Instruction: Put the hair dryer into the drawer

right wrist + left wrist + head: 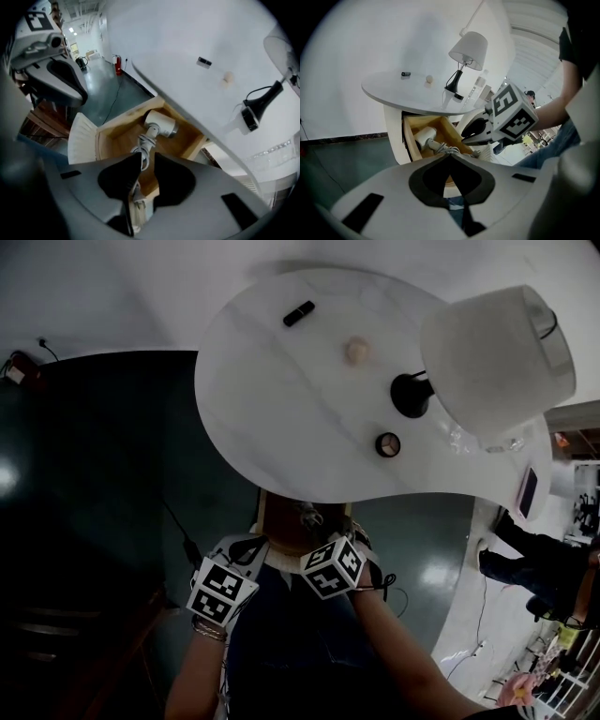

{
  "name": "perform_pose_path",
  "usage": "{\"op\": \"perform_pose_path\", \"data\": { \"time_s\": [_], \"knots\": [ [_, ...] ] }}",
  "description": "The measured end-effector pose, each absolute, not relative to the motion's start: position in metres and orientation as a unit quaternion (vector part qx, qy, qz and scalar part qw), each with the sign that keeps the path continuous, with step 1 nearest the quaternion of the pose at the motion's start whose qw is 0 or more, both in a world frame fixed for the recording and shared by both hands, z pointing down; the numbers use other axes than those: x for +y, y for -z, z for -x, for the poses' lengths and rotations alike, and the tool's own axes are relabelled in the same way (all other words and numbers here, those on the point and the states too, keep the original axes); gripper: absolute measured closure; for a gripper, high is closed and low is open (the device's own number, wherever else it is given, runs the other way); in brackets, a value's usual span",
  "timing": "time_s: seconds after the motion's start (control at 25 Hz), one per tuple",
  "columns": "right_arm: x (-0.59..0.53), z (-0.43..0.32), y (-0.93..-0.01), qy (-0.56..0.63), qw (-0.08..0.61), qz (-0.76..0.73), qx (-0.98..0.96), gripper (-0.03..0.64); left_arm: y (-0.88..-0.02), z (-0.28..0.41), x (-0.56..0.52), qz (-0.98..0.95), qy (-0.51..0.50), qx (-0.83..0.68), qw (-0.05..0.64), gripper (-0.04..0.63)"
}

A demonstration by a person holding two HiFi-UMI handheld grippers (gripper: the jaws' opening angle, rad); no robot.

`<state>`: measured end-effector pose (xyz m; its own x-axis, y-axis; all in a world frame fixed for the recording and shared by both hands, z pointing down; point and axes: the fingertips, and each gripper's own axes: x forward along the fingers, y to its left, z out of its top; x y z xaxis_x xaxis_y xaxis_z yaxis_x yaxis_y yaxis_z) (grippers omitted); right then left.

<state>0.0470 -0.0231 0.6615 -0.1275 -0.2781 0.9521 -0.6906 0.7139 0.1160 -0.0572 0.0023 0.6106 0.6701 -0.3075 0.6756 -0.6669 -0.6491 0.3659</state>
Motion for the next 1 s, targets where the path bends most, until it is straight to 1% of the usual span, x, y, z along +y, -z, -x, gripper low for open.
{"op": "perform_pose_path", "data": {
  "time_s": [0.04, 0.12, 0.24, 0.48, 0.72, 1.0],
  "knots": [
    [-0.025, -0.050, -0.653, -0.180, 0.561, -0.342, -0.733, 0.526, -0.607, 0.058, 0.002, -0.862, -0.290, -0.283, 0.306, 0.578],
    [-0.029, -0.054, -0.638, -0.178, 0.542, -0.357, -0.740, 0.557, -0.601, 0.059, 0.002, -0.863, -0.290, -0.281, 0.303, 0.578],
    [-0.031, -0.061, -0.623, -0.194, 0.519, -0.370, -0.746, 0.577, -0.592, 0.058, 0.001, -0.864, -0.285, -0.284, 0.301, 0.578],
    [-0.030, -0.060, -0.598, -0.230, 0.477, -0.365, -0.765, 0.592, -0.572, 0.052, -0.006, -0.868, -0.263, -0.291, 0.303, 0.578],
    [-0.030, -0.053, -0.573, -0.256, 0.431, -0.359, -0.787, 0.595, -0.549, 0.051, -0.018, -0.876, -0.247, -0.297, 0.290, 0.578],
    [-0.036, -0.060, -0.552, -0.283, 0.410, -0.365, -0.786, 0.595, -0.527, 0.045, -0.028, -0.884, -0.233, -0.288, 0.284, 0.578]
  ]
}}
